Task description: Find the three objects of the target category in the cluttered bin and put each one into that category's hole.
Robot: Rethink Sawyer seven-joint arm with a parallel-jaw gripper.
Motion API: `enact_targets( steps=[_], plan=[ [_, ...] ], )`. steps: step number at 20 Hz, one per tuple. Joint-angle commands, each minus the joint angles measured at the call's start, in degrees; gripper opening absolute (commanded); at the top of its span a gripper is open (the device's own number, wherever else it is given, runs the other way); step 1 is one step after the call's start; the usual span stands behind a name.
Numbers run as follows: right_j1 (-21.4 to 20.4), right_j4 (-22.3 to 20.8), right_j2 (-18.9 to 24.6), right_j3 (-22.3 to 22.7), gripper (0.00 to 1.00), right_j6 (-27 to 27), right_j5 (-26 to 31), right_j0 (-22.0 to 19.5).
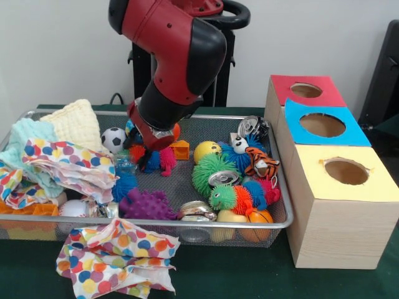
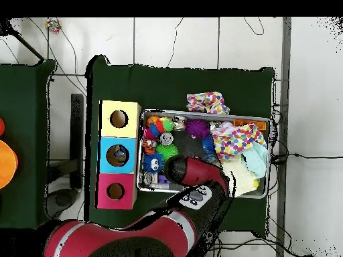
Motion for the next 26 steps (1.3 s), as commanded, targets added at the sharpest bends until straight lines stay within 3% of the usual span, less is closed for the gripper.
enact_targets(
  steps=[1, 8, 14, 26],
  plan=[
    [4.42, 6.25, 1.62, -4.26, 1.0, 14.84, -6.05, -0.9],
    [1.71, 8.69, 3.25, -3.68, 1.0, 13.32, -12.18, -1.92],
    [-3.54, 6.57, 9.69, -0.31, 1.0, 11.97, -21.73, -5.58],
    [-1.05, 6.62, 9.26, -2.23, 1.0, 11.34, -27.72, -5.67]
  ],
)
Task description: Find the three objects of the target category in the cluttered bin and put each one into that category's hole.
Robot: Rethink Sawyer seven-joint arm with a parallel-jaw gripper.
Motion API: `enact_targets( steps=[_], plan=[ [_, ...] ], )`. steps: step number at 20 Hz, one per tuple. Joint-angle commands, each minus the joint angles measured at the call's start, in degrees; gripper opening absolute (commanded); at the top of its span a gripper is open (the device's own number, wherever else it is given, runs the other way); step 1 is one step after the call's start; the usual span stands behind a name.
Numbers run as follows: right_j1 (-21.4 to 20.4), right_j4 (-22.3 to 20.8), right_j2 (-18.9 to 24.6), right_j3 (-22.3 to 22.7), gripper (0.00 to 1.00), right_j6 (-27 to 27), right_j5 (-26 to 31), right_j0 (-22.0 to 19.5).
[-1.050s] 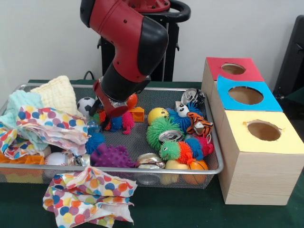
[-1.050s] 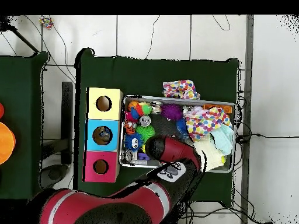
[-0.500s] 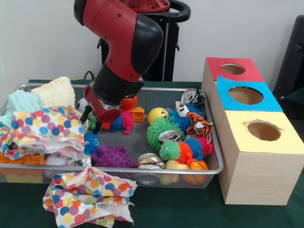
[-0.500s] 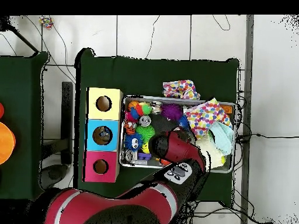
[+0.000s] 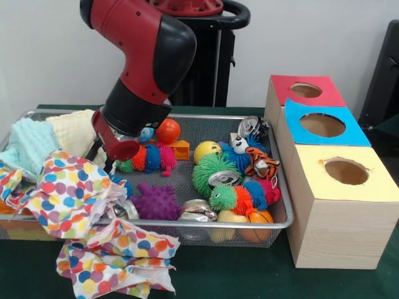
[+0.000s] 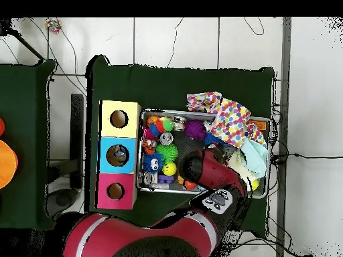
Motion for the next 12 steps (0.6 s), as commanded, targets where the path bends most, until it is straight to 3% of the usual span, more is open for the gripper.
enact_targets(
  steps=[1, 6, 7, 12],
  plan=[
    [0.18, 2.54, 8.58, -2.83, 1.0, 11.25, -10.56, -0.44],
    [2.72, 4.5, 4.37, -4.17, 1.0, 10.16, -9.76, 2.48],
    [3.25, 4.75, 3.52, -4.56, 0.0, 9.41, -8.97, 2.98],
    [3.19, 4.89, 3.27, -5.73, 0.0, 7.48, 0.49, 2.98]
  ],
)
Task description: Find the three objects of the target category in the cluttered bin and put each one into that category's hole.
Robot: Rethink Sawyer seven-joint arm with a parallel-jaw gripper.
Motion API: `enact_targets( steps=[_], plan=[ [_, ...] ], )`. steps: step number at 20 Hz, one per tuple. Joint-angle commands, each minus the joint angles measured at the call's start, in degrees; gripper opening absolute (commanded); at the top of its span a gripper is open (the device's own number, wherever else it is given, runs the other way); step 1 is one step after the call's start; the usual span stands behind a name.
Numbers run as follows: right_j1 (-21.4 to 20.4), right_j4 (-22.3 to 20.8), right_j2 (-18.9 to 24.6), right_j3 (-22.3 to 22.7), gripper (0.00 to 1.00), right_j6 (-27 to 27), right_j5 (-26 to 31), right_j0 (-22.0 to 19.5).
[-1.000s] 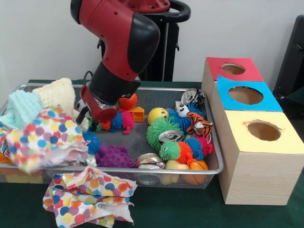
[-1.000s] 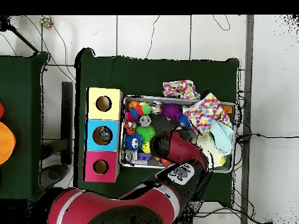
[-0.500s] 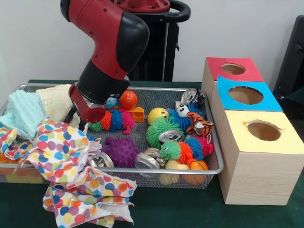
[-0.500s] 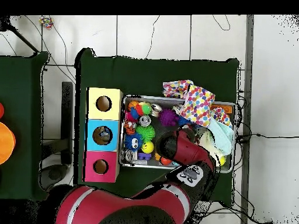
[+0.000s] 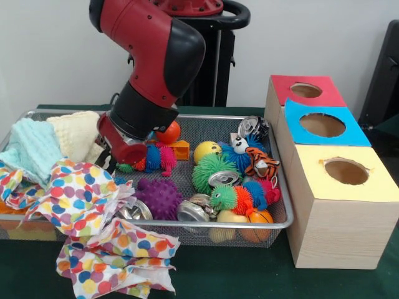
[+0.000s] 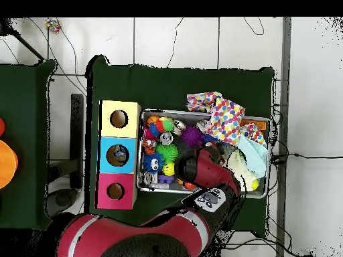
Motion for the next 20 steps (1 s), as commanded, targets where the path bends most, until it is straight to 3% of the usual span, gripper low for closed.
enact_targets(
  steps=[1, 6, 12, 16, 20],
  plan=[
    [1.29, 4.38, 4.98, -5.42, 0.0, 7.76, 5.75, 0.08],
    [0.55, 6.91, 6.6, -4.87, 0.0, 9.48, 14.45, -0.82],
    [-3.2, 4.24, 5.97, -3.83, 0.0, 6.27, 21.35, -0.33],
    [-8.66, 3.48, 4.24, -1.2, 0.0, 6.95, 30.9, 1.92],
    [-14.54, 3.52, 3.77, 0.24, 0.0, 8.72, 44.14, 3.27]
  ],
)
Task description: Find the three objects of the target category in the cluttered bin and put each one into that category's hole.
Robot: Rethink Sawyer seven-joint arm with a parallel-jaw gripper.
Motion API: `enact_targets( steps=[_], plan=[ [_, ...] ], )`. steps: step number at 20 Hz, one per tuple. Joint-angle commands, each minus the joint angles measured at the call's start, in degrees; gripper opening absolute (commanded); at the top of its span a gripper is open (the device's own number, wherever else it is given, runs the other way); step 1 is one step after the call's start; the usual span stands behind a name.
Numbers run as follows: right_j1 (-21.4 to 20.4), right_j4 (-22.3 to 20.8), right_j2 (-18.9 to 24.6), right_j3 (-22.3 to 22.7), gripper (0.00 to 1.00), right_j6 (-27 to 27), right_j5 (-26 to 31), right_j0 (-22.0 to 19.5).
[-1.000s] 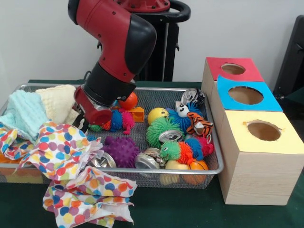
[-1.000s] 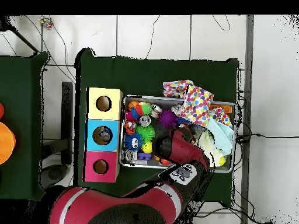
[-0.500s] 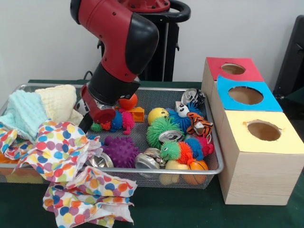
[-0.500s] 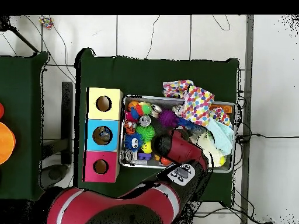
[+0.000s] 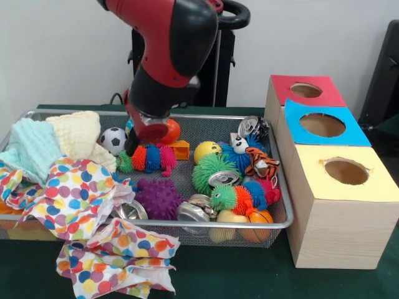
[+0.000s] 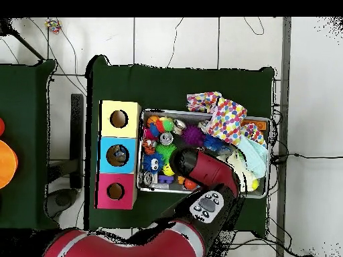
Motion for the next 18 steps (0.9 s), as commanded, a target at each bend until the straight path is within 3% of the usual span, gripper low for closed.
enact_targets(
  steps=[1, 6, 10, 12, 15, 17, 18],
  plan=[
    [-9.98, 1.1, 4.18, 0.35, 0.0, 9.32, 22.45, 1.79],
    [-11.9, 0.83, 3.77, -0.7, 0.0, 9.32, 27.93, 2.22],
    [-11.54, 0.61, 3.71, -1.27, 0.0, 9.06, 26.74, 2.39],
    [-11.67, -0.93, 3.16, -2.17, 0.0, 6.47, 22.43, 1.56],
    [-7.89, -7.95, 2.02, -6.89, 0.0, 0.87, 0.9, -0.35],
    [-4.87, -10.21, 0.67, -10.02, 0.0, 1.36, -5.23, -1.11],
    [-4.15, -10.35, 0.86, -10.85, 0.0, 1.44, -5.63, -1.64]
  ],
)
